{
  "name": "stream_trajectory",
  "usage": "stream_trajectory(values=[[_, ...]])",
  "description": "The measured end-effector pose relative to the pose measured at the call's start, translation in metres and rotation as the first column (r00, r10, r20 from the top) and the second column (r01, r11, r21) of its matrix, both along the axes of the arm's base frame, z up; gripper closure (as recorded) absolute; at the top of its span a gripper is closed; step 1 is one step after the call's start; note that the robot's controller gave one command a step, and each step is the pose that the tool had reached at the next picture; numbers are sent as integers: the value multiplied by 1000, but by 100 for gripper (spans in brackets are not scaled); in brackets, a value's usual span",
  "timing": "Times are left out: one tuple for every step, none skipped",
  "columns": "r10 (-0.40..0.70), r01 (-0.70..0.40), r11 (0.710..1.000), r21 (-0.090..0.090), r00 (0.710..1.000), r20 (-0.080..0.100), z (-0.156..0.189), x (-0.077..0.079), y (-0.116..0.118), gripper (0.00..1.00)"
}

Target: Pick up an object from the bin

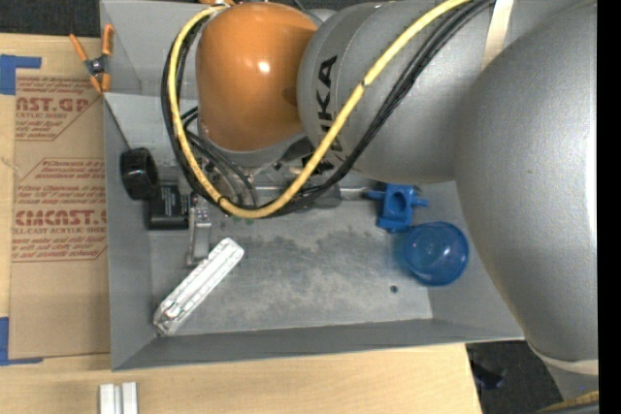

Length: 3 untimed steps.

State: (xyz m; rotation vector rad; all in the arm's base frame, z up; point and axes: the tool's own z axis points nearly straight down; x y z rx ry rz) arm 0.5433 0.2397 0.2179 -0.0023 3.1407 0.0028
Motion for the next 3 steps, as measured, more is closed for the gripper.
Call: stream_trajectory(values=[[0,0,1000,0,1000,0,0,0,0,0],[120,-120,993,-1,993,-1,-56,-52,-64,0],[206,-206,979,4,979,8,-80,-4,-14,0]])
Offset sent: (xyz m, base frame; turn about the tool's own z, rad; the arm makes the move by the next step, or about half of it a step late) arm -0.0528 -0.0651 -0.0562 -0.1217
